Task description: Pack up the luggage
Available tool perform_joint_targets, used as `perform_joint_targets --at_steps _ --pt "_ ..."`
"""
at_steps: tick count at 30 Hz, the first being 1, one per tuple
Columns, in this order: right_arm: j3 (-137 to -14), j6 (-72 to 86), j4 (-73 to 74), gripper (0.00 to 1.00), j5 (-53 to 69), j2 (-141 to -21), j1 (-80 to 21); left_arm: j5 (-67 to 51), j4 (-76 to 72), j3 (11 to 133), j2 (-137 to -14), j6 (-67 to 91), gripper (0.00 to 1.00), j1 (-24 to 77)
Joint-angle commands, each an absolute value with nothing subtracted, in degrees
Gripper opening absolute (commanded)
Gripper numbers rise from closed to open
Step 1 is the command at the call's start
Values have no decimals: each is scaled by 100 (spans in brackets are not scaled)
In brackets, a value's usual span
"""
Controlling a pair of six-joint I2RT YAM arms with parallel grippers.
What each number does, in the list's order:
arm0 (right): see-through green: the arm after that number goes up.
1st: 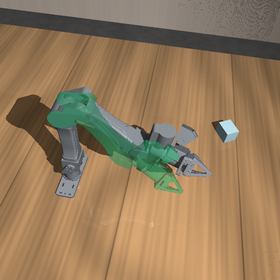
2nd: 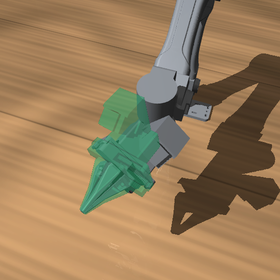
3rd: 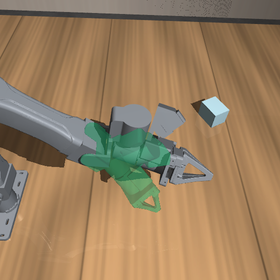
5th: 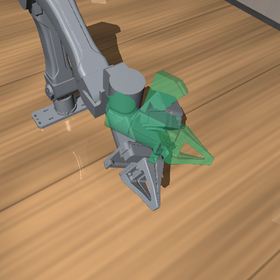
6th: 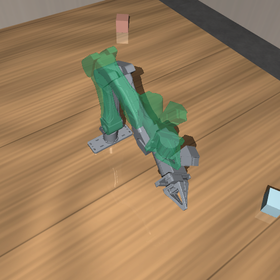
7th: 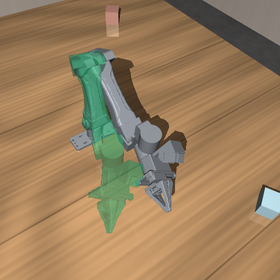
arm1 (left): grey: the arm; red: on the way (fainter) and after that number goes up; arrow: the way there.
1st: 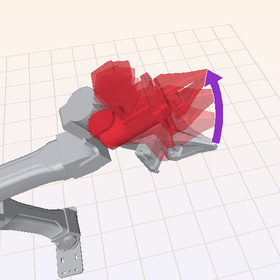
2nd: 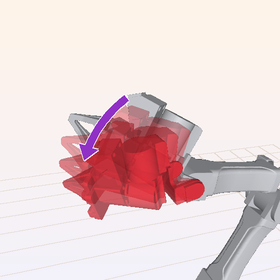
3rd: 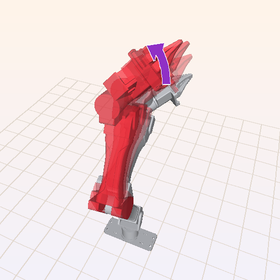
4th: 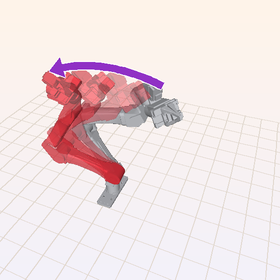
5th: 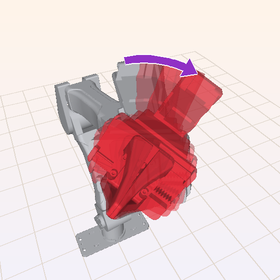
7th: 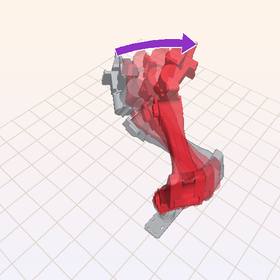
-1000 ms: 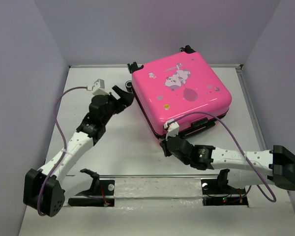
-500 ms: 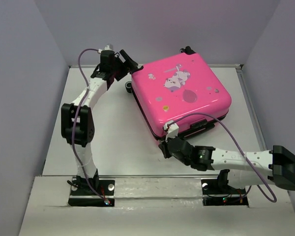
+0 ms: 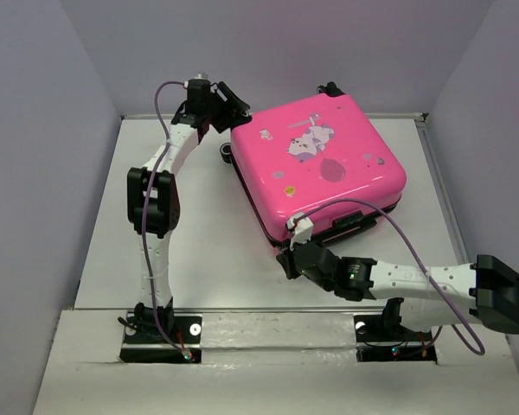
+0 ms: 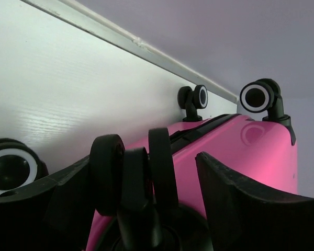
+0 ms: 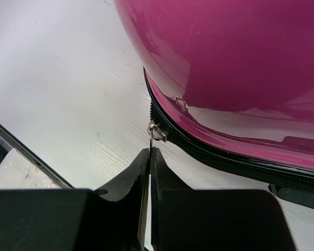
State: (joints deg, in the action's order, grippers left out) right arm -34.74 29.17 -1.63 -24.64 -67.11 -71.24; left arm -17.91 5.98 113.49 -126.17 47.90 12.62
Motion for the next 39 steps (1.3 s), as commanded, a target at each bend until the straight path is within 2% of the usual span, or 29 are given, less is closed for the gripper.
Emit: perform_joint_targets --at_steps 1,3,5,7,8,9,10,11,17,20,26,30,32,35,39 --pt "-3472 3111 -729 7 -1863 -6697 -7348 -2293 193 11926 -12858 5343 79 1274" --pt "-3437 3155 -729 7 -1881 -6680 -7348 -2373 123 12058 -12981 5431 78 1301" --pt "-3402 3173 -729 7 -1898 -6653 -7348 -2382 35 12041 -12982 5519 71 1309" --pt "-3358 3190 -729 7 -1933 -6636 -7348 -2382 -324 11849 -12903 5651 54 1310" --pt "-3331 3190 -729 7 -1951 -6627 -7348 -2382 -534 11665 -12824 5738 36 1310" --pt "-3322 3199 -721 7 -1969 -6618 -7348 -2356 -641 11567 -12771 5757 27 1301" --pt "-3331 3208 -712 7 -2004 -6609 -7348 -2329 -763 11445 -12718 5774 8 1292" --pt "-3322 3208 -703 7 -2030 -6601 -7348 -2303 -895 11295 -12631 5801 6 1283" --pt "-3419 3129 -703 7 -1996 -6600 -6963 -1873 -2362 9301 -11489 5968 6 837" --pt "-3612 2945 -729 7 -1855 -6723 -6707 -1574 -2522 8291 -10707 5775 6 537" --pt "-4104 2286 -853 7 -1108 -6768 -5539 -967 -2759 5971 -8871 5792 6 -149" --pt "-4526 1733 -800 7 -545 -6750 -4782 -782 -2593 4277 -7055 5643 6 -202" --pt "-4588 1609 -712 7 -458 -6829 -4781 -712 -2348 3817 -6463 5538 6 -176" --pt "-4019 1959 -1053 7 123 -6812 -4973 -791 -2040 3235 -5706 5213 6 -176" --pt "-3489 2760 -1686 7 -800 -7425 -6835 -1072 -2003 2610 -5405 5124 6 -149"
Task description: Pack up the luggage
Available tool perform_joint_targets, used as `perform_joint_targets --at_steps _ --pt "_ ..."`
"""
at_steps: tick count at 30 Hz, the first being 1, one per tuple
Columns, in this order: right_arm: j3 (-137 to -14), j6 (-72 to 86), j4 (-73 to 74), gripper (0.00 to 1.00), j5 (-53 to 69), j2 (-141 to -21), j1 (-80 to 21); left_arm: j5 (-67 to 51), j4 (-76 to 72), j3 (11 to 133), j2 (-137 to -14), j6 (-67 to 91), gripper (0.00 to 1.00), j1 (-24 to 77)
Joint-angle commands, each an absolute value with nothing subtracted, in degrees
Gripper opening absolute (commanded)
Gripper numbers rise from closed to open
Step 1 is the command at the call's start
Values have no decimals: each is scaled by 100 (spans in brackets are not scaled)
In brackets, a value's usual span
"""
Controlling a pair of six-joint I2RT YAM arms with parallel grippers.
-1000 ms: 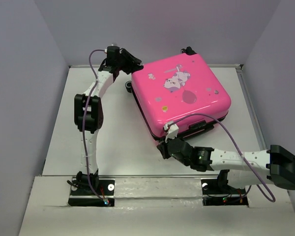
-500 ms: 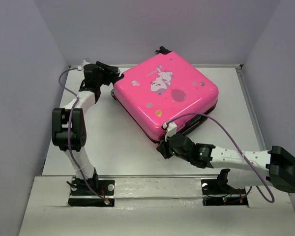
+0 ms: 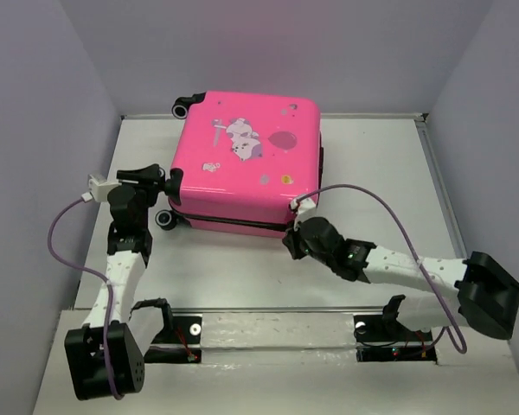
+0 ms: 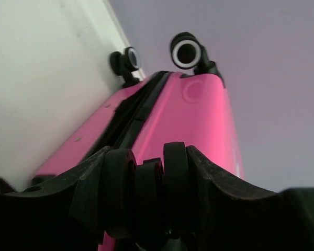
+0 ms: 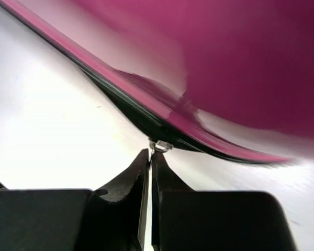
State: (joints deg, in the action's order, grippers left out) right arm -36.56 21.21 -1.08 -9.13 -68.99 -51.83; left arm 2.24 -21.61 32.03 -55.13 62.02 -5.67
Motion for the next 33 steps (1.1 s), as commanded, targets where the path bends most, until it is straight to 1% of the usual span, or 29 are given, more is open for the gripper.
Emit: perform_joint_targets --at_steps 1,3,4,5,6,7,10,14,15,16,19,20,23,24,26,29,30,33 --pt "-3672 2925 -1809 7 -1191 -7783 -7073 -1133 -2126 2358 -5327 5150 6 -141" --pt "-3980 2936 -1680 7 -1493 -8023 -7216 -1186 -2214 2146 -5230 5203 6 -123" --pt "-4182 2762 -1600 7 -1764 -8024 -7216 -1256 -2267 1979 -5195 5221 6 -97" --pt "-4288 2464 -1556 7 -1784 -7981 -7077 -1266 -2285 1856 -5116 5221 6 -36" --pt "-4367 2461 -1512 7 -1610 -7920 -6840 -1266 -2303 1855 -5089 5212 6 -35" --pt "-4446 2374 -1503 7 -1025 -7858 -6290 -1300 -2303 1776 -5071 5186 6 -26" --pt "-4815 2092 -1451 7 -520 -7874 -5758 -1188 -2390 1661 -4940 5256 6 447" --pt "-5552 1872 -1406 7 -80 -8462 -5476 -371 -2382 1705 -4668 5414 6 2054" --pt "-5720 1846 -1415 7 -53 -8629 -5476 -91 -2356 1766 -4658 5440 6 2309" --pt "-5870 1820 -1519 7 278 -8970 -5476 -36 -2321 1793 -4632 5484 6 2538" --pt "-6274 1836 -1792 7 929 -9491 -5476 377 -2101 1846 -4448 5484 6 3172" --pt "-6597 1880 -1767 7 1341 -9892 -5536 508 -1900 1846 -4256 5458 6 3356" --pt "-6522 1811 -1732 7 1284 -9975 -5774 650 -1548 1828 -3816 5406 6 3489" --pt "-6400 1802 -1731 7 1092 -9932 -5922 598 -1512 1793 -3771 5397 6 3515" --pt "-5760 1880 -1897 7 845 -9757 -5924 571 -1512 1784 -3814 5405 6 3594" --pt "-4986 2100 -2153 7 327 -9072 -5924 597 -1853 1854 -4296 5423 6 3963" --pt "-4601 2161 -2171 7 256 -8705 -5854 676 -2055 1959 -4628 5432 6 4207" --pt "-4063 2171 -2215 7 35 -8210 -5713 756 -2310 2301 -5227 5309 6 4429"
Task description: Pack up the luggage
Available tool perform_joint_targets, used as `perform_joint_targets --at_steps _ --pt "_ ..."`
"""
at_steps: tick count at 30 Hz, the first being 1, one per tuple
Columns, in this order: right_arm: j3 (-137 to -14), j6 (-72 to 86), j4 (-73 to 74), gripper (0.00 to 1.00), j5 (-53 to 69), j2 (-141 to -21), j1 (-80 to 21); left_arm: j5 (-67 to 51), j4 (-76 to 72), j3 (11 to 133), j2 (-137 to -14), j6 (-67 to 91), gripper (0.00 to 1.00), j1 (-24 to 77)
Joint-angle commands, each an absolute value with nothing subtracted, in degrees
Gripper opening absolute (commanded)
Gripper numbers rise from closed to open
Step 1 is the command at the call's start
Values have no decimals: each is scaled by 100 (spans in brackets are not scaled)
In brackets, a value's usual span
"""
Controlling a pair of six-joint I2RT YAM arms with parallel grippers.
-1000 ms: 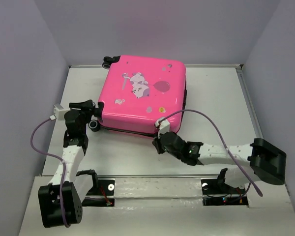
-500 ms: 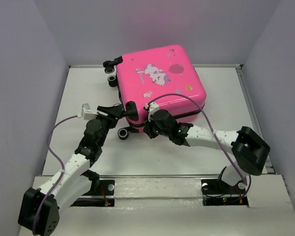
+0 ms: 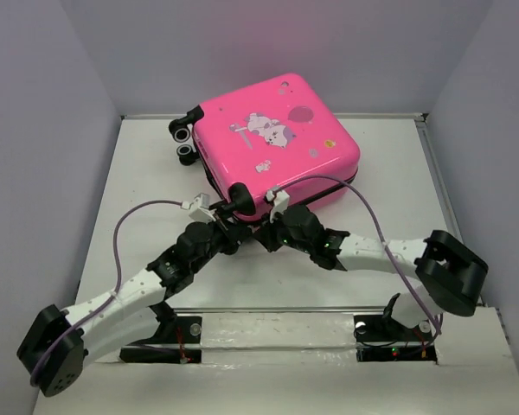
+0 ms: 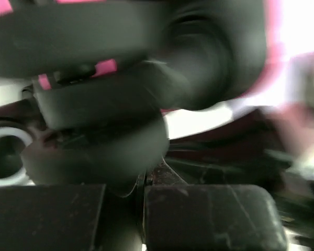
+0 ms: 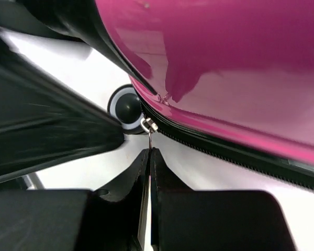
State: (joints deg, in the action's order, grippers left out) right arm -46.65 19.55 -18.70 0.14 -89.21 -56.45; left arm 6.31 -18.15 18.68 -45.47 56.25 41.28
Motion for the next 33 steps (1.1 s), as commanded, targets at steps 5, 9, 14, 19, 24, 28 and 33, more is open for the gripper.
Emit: perform_joint_targets --at_steps 5,9,14,19,24,28,33 --pt "-3604 2162 -2189 7 26 -7551 -5485 773 -1927 2706 -5072 4739 6 4474" --pt "-3331 2206 -2188 7 96 -7357 -5335 895 -470 3757 -4239 3676 46 4474" --pt "-3191 2276 -2250 7 158 -7330 -5335 1792 2200 4947 -4236 3287 90 4447" --pt "-3164 2303 -2268 7 176 -7234 -5335 1540 2400 5054 -4666 2779 95 4298" --pt "-3173 2250 -2206 7 185 -7172 -5335 724 2058 5054 -5035 1980 96 4157" --pt "-3190 2250 -2197 7 193 -7207 -5335 406 1873 5063 -5220 1548 96 4122" --pt "-3191 2241 -2180 7 185 -7190 -5335 62 1626 5045 -5615 1231 89 4104"
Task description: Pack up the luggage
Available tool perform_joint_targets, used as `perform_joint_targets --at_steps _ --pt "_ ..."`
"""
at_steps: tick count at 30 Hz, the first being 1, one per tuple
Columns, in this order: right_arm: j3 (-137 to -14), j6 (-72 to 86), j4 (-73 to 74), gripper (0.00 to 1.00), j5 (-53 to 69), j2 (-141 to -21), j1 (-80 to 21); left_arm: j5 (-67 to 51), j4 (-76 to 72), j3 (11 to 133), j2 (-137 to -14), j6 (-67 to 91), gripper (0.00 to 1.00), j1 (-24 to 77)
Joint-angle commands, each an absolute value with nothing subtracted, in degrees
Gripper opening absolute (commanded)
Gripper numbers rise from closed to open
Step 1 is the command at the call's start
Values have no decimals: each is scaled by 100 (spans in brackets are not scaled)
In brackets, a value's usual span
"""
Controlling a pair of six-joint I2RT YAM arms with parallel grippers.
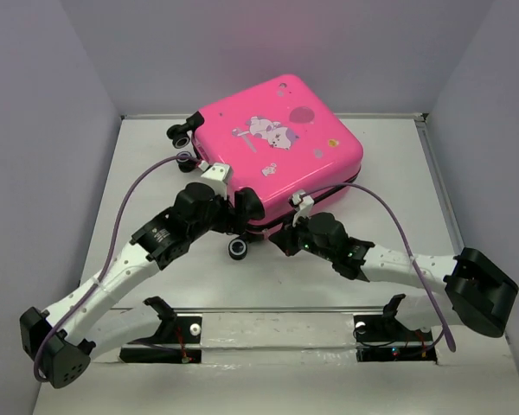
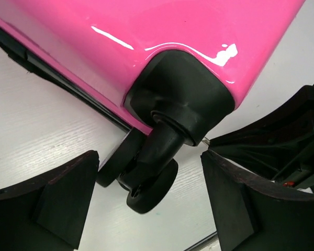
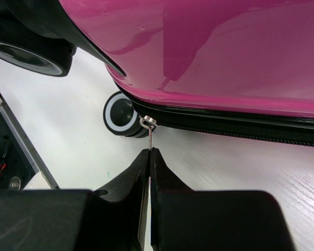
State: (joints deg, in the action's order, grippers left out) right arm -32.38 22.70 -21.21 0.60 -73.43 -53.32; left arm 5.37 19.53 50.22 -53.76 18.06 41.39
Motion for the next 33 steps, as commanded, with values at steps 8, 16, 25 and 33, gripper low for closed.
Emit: perform_joint_targets --at_steps 8,16,25,33 --pt "-3155 2189 -2013 7 62 -6970 -5335 -1001 1310 5071 -6266 1081 48 4087" --pt "-3094 2232 -1872 7 44 -6715 -5335 -1958 704 5422 -6801 1546 6 4087" --pt "-2470 3101 -3066 7 35 -6565 -5335 -2839 -1642 6011 -7786 3461 6 4183" --pt "-2171 3700 -5588 7 -255 -7189 -5510 -2461 -3286 6573 -8147 4491 6 4666"
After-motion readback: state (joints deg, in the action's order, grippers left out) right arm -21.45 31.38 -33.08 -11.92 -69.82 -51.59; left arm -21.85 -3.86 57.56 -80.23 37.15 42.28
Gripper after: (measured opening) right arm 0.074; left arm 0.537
